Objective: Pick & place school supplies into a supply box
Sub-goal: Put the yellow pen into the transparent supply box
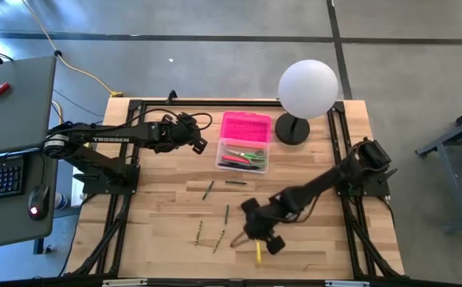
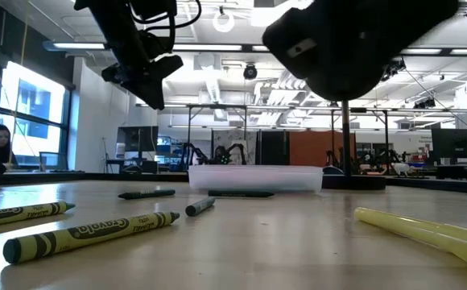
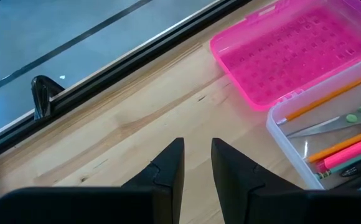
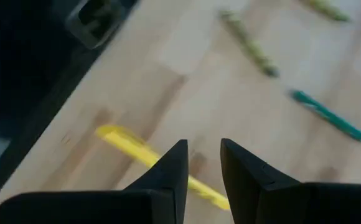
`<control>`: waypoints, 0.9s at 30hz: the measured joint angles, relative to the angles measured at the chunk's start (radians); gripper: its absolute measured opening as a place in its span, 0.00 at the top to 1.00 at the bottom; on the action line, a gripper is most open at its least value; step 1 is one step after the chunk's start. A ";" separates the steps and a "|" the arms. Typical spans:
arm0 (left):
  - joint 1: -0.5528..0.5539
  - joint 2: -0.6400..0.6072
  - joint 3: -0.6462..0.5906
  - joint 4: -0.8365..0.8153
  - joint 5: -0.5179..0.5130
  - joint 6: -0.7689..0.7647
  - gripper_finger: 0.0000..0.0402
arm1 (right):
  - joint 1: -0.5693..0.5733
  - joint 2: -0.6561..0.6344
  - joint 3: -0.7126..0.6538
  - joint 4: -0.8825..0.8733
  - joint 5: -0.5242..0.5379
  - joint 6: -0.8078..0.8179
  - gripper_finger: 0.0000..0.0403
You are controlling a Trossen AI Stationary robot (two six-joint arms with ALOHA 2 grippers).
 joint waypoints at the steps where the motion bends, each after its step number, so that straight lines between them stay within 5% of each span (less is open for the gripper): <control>1: 0.000 0.000 0.000 -0.001 0.009 0.000 0.72 | 0.013 0.000 -0.016 0.019 -0.005 -0.033 0.82; 9: 0.000 0.000 0.000 0.001 0.092 -0.006 0.72 | 0.052 0.000 -0.104 0.071 0.006 -0.392 0.82; 14: 0.000 0.000 0.000 0.006 0.125 -0.008 0.72 | 0.038 0.000 -0.158 0.204 -0.120 -0.561 0.82; 27: 0.000 0.000 0.000 0.015 0.138 -0.006 0.72 | -0.104 0.000 -0.306 0.453 -0.331 -0.697 0.82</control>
